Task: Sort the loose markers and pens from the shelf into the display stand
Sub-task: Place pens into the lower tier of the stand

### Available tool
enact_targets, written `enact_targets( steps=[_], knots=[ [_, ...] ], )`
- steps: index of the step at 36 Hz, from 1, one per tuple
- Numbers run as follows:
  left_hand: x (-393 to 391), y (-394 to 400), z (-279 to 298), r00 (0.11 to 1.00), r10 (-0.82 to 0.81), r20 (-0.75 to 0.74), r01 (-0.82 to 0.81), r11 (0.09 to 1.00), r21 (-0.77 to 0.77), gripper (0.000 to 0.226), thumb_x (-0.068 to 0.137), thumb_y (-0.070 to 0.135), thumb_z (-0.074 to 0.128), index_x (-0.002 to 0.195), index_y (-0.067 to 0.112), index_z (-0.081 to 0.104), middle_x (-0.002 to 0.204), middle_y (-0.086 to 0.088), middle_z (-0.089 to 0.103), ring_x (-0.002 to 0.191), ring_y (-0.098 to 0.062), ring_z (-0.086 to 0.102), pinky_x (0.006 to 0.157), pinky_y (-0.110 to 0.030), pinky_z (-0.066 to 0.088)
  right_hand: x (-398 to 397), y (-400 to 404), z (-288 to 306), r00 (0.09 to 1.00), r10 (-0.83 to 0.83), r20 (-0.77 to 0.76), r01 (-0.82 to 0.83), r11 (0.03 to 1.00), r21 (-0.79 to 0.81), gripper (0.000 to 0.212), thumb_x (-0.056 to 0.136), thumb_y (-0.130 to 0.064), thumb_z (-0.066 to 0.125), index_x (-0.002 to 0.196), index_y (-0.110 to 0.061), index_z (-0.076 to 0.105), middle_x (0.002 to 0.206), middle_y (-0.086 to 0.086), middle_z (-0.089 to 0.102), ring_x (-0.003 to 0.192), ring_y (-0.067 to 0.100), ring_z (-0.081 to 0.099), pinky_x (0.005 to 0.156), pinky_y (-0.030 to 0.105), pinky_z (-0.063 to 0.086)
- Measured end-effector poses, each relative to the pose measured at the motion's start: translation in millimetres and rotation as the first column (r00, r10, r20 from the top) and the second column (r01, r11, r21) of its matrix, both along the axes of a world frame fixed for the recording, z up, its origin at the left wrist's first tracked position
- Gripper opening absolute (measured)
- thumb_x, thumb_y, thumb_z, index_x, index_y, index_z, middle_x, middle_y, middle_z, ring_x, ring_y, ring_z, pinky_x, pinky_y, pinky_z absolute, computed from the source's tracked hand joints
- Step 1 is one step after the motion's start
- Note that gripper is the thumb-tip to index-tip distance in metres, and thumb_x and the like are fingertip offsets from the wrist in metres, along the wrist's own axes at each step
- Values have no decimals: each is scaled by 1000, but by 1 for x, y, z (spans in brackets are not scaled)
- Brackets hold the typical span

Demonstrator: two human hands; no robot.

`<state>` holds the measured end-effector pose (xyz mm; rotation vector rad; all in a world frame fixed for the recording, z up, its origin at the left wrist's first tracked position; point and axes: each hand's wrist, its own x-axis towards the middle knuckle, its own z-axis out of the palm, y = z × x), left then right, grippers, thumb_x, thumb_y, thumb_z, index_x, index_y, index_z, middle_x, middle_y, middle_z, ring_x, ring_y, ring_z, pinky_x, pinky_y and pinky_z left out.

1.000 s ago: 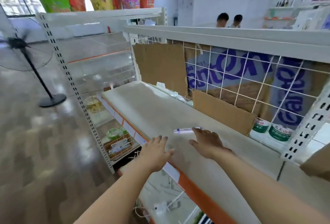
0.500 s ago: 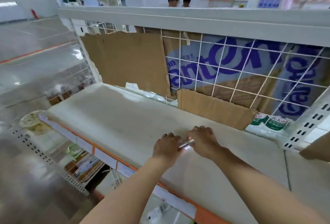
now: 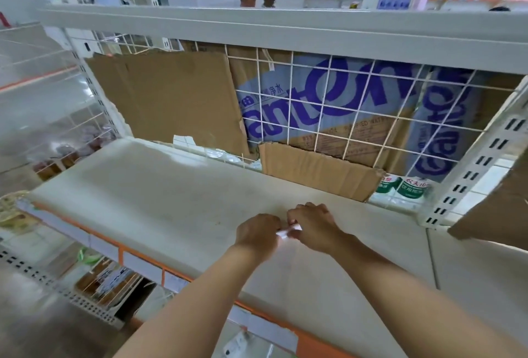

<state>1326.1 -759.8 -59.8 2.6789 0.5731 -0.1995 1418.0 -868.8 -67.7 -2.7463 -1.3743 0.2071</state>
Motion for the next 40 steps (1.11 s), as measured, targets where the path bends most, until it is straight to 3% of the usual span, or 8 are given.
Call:
enact_targets(
  steps=[6,9,12,16,22,28,35,40],
  knots=[
    [-2,-4,-5,981,151,118,-130,977,-167,23,91,25,52,68,19,50,70,3,56,74,-21,56,54,-24,33,7,-19,8,859,-349,-375,463,843,275,33,81,-45,68,100,-20,57,90,-2,63,82,18,59,62,26,38],
    [0,-15,-3,950,246,191,-173,927,-332,37,88,24,58,54,20,45,54,6,50,59,-17,51,49,-23,32,2,-24,7,626,-208,-751,639,689,342,14,83,-25,71,81,-12,64,72,0,63,64,15,58,61,26,44],
    [1,-26,0,927,291,238,-160,878,-450,40,88,23,60,51,19,45,52,4,50,56,-17,49,54,-24,33,-11,-26,12,505,-76,-860,718,590,369,14,88,-5,63,74,-4,62,67,5,59,57,12,55,55,17,45],
    [-2,-33,4,906,294,303,-94,840,-535,29,89,18,56,61,14,59,63,1,59,61,-15,53,60,-25,36,-22,-31,20,658,-159,-736,672,567,477,17,92,-9,55,81,3,58,71,9,59,58,12,56,59,27,43],
    [5,-35,8,838,288,464,1,849,-529,14,92,20,58,90,14,70,86,-5,62,80,-21,56,68,-30,40,-33,-58,34,835,-403,-374,547,542,638,17,97,-15,48,80,-16,45,74,10,61,69,30,61,62,38,46],
    [11,-44,11,819,262,510,90,820,-566,16,92,16,58,106,12,66,82,-4,61,73,-21,54,71,-32,45,-44,-91,38,800,-558,-222,507,429,747,18,98,-12,45,81,-15,41,60,-13,50,58,23,54,56,37,42],
    [16,-60,11,817,194,543,241,741,-627,11,90,14,60,91,23,66,71,0,60,67,-24,54,69,-48,51,-56,-135,33,657,-715,-239,604,309,735,16,96,-6,46,83,-14,40,60,-12,52,64,33,56,59,37,41],
    [22,-79,8,819,81,568,348,717,-604,9,89,12,62,85,19,66,66,2,58,63,-22,54,65,-45,50,-76,-167,36,551,-794,-259,644,207,736,13,94,-4,44,90,-16,45,62,-13,57,60,21,48,57,31,32]
  ],
)
